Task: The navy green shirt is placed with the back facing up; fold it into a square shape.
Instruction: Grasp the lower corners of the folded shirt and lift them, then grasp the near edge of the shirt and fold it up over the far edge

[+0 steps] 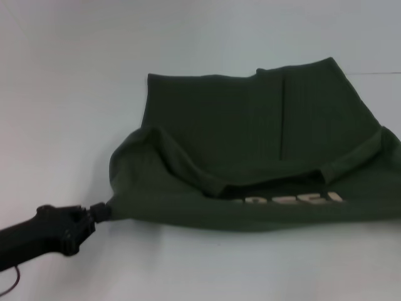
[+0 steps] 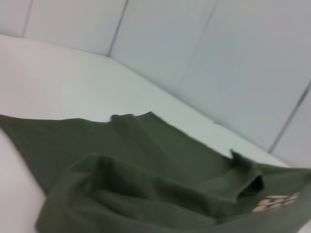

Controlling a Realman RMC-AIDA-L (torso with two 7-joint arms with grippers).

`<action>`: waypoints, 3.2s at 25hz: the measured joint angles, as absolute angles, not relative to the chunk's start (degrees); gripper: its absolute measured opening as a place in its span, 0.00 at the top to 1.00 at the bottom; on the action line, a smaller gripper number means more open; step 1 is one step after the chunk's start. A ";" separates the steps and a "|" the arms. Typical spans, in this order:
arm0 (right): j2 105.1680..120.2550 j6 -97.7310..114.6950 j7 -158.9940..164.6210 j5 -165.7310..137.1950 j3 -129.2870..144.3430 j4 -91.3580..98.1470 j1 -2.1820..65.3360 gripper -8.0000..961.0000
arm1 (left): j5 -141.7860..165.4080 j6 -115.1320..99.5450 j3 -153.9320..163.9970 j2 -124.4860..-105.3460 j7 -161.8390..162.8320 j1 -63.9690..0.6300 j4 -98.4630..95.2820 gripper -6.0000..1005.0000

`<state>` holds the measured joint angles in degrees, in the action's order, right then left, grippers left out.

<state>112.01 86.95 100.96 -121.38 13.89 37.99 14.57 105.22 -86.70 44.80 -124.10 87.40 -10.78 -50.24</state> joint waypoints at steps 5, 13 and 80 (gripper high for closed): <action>111.95 92.43 97.81 -121.56 13.37 38.74 11.56 0.94 | 105.27 -94.37 41.51 -124.01 87.45 -8.32 -50.14 0.99; 112.34 99.69 92.76 -122.45 12.90 39.38 6.93 0.94 | 107.49 -101.07 37.79 -123.97 87.55 -5.49 -49.84 0.99; 113.74 49.28 77.26 -122.31 2.72 19.92 41.41 0.90 | 109.20 -45.78 39.21 -123.95 89.62 -41.03 -33.57 0.98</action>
